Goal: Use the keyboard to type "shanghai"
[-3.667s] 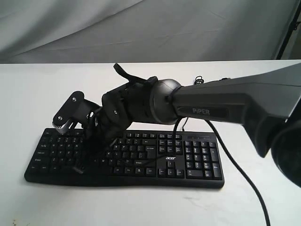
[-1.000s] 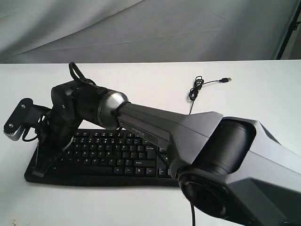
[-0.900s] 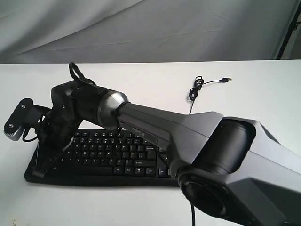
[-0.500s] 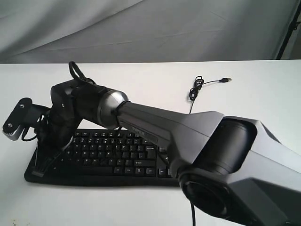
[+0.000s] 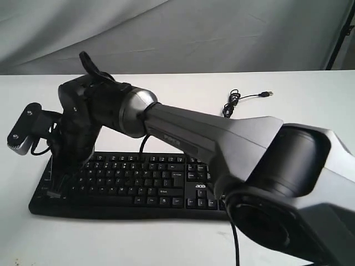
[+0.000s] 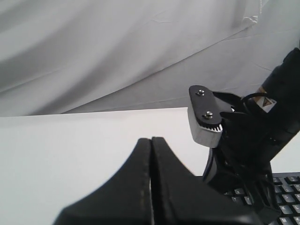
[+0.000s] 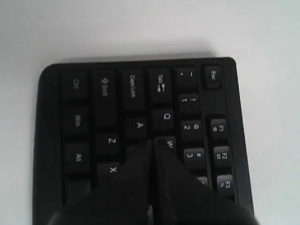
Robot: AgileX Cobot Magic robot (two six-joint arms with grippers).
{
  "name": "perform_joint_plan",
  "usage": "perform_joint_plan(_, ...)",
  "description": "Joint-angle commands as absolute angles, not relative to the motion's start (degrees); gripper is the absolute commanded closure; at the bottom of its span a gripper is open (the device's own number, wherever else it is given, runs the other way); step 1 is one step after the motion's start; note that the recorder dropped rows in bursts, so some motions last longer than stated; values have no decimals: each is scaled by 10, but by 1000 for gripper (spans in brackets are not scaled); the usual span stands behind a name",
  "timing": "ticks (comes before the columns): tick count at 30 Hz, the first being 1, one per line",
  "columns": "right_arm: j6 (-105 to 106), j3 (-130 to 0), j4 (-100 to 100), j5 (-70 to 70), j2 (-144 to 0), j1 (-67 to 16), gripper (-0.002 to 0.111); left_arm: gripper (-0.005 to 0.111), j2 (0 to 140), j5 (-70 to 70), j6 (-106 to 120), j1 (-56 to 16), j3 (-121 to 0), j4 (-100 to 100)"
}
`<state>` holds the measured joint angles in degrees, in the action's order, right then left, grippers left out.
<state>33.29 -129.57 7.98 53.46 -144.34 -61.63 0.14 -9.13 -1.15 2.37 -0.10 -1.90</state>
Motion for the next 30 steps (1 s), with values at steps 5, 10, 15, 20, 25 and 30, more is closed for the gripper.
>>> perform_joint_plan(5, 305, -1113, 70, 447, -1344, -591, 108, 107, 0, -88, -13, 20, 0, -18)
perform_joint_plan(10, 295, -995, 92, 381, -1283, -568, 108, 107, 0, -88, -13, 20, 0, -18)
perform_joint_plan(15, 287, -913, 113, 317, -1251, -558, 108, 107, 0, -88, -13, 20, 0, -18)
perform_joint_plan(20, 278, -898, 130, 308, -1251, -549, 108, 107, 0, -88, -13, 20, 0, -18)
perform_joint_plan(25, 259, -898, 126, 309, -1255, -544, 108, 107, 0, -88, -13, 20, 0, -18)
perform_joint_plan(30, 246, -898, 116, 319, -1256, -540, 108, 107, 0, -88, -13, 20, 0, -18)
